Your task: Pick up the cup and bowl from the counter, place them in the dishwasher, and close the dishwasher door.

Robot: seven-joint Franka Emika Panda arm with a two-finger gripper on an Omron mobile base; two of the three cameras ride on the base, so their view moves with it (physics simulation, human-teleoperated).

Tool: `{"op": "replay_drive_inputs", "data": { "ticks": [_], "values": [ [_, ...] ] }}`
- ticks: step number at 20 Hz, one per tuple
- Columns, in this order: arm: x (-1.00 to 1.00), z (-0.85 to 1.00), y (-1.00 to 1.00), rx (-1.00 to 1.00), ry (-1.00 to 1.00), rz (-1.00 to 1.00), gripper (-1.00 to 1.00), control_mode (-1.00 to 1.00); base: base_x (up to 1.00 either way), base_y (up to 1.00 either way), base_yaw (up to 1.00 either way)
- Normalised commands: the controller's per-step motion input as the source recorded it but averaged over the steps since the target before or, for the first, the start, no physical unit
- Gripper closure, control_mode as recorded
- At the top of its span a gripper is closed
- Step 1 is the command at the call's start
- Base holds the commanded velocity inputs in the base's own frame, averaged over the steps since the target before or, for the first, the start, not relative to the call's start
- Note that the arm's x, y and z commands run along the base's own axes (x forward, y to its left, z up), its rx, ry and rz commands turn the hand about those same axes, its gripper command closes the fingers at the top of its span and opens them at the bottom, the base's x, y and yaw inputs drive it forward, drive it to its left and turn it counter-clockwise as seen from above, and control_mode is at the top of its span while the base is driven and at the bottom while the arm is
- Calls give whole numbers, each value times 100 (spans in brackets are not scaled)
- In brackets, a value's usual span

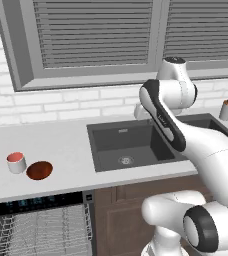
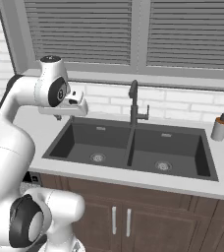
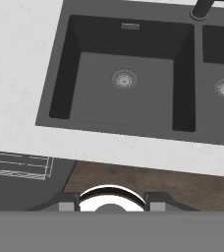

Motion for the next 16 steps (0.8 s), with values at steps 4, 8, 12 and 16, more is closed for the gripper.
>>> {"op": "replay_drive_inputs", "data": {
  "ticks": [4,8,12,16],
  "values": [
    [-16,-2,13,1,0,2,-100,-100,0,0,0],
    [-36,-16,60,0,-1,8,-100,-100,0,0,0],
    [-8,-33,87,0,-10,3,-100,-100,0,0,0],
    [-1,-47,84,2,-18,0,-100,-100,0,0,0]
  ]
}}
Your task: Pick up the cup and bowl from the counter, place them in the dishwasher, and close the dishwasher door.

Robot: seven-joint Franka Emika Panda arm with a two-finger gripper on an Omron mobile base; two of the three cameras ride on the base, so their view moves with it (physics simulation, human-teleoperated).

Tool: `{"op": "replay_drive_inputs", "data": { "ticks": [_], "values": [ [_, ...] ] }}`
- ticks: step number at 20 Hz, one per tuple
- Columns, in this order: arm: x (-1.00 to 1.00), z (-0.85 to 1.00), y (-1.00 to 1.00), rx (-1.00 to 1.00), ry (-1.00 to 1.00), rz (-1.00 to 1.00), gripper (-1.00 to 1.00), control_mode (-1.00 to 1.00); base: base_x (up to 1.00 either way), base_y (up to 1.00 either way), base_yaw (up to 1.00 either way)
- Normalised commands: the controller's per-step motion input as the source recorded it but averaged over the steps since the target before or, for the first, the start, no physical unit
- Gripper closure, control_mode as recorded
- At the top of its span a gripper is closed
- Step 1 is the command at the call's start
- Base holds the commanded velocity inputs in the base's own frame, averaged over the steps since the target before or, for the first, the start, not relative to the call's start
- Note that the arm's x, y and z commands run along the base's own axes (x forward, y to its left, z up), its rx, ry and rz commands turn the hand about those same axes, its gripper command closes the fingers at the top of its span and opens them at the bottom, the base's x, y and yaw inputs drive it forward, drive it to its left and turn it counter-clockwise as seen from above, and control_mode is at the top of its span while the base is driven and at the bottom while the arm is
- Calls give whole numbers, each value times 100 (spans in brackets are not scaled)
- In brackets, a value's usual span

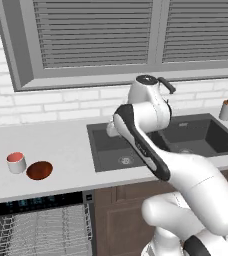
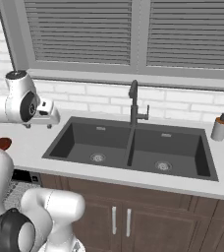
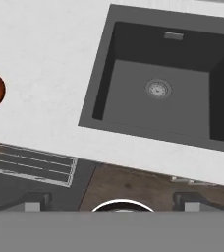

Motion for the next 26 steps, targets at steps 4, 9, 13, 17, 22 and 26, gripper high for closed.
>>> {"op": "replay_drive_inputs", "data": {
  "ticks": [4,9,13,17,22,26],
  "values": [
    [0,-39,66,0,-9,0,-100,-100,0,0,0],
    [0,-43,92,0,-15,0,-100,-100,0,0,0],
    [0,-24,84,5,-7,1,-100,-100,0,0,0],
    [0,-32,88,9,-2,2,-100,-100,0,0,0],
    [0,-9,70,4,0,4,-100,-100,0,0,0],
    [0,0,50,1,0,3,-100,-100,0,0,0]
  ]
}}
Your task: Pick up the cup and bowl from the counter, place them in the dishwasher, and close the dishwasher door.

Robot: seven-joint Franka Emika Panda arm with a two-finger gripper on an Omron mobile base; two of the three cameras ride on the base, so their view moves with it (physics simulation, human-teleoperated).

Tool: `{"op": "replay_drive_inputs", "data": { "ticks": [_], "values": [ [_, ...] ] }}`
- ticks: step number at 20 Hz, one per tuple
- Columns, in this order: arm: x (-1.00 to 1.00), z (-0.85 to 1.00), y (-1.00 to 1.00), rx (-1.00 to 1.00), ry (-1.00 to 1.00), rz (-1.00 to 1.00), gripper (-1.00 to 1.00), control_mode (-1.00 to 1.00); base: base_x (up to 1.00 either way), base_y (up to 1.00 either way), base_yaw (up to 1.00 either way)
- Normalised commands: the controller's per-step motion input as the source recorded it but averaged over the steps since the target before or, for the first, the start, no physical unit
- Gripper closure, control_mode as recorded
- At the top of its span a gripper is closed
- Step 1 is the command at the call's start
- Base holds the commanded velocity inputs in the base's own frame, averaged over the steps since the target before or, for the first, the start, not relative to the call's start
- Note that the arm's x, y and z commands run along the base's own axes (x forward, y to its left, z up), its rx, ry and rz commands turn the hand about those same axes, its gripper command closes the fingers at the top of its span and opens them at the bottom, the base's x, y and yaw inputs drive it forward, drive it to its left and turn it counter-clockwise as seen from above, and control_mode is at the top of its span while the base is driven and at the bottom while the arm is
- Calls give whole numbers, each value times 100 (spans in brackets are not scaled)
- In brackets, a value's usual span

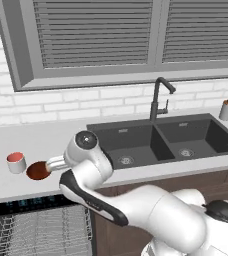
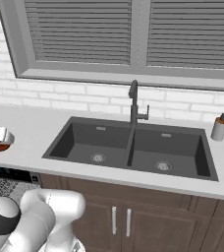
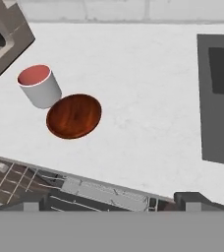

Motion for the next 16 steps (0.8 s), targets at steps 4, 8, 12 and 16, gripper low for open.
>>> {"op": "replay_drive_inputs", "data": {
  "ticks": [4,8,12,16],
  "values": [
    [0,-1,24,10,8,1,-100,-100,0,0,0],
    [0,-5,3,20,1,6,-100,-100,0,0,0],
    [-2,0,32,-5,1,16,-100,-100,0,0,0],
    [-1,0,59,-15,0,25,-100,-100,0,0,0]
  ]
}}
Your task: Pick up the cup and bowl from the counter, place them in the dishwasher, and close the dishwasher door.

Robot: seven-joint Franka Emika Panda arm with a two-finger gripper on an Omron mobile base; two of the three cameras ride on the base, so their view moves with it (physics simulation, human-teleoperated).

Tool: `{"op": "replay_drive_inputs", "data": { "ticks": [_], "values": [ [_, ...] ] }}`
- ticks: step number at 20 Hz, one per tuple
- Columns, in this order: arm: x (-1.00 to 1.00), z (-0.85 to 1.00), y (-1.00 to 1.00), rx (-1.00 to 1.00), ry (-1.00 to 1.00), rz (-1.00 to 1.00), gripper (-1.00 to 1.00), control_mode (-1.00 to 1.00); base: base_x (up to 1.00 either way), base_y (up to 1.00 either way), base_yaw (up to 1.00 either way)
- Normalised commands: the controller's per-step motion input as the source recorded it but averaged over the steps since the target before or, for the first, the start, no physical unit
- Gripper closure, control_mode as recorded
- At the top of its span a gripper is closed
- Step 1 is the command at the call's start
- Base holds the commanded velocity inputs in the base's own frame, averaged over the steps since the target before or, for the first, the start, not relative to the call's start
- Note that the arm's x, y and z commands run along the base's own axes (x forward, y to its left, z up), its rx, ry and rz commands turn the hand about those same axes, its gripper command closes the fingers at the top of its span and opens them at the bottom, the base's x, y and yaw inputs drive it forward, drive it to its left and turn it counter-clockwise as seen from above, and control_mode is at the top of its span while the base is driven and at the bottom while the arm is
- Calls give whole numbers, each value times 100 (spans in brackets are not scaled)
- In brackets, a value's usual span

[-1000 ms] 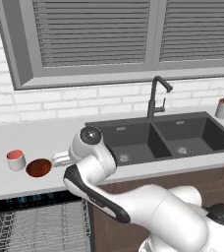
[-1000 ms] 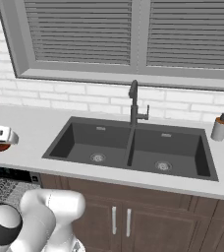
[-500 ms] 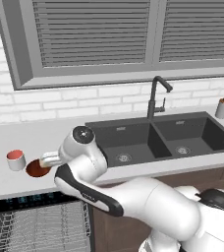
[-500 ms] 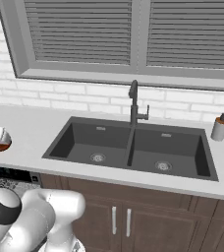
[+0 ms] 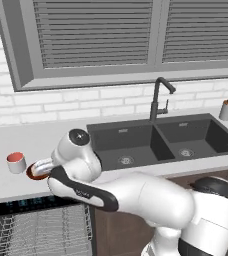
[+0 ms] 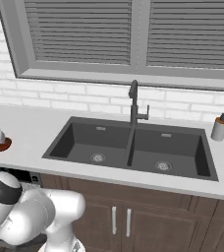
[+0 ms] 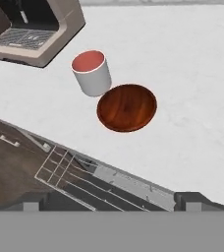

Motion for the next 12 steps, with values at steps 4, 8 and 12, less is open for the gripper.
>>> {"op": "replay_drive_inputs", "data": {
  "ticks": [4,8,12],
  "values": [
    [0,0,35,-9,0,31,-100,-100,0,0,0],
    [-1,0,46,-14,0,25,-100,-100,0,0,0],
    [0,-2,50,-17,0,21,-100,-100,0,0,0]
  ]
}}
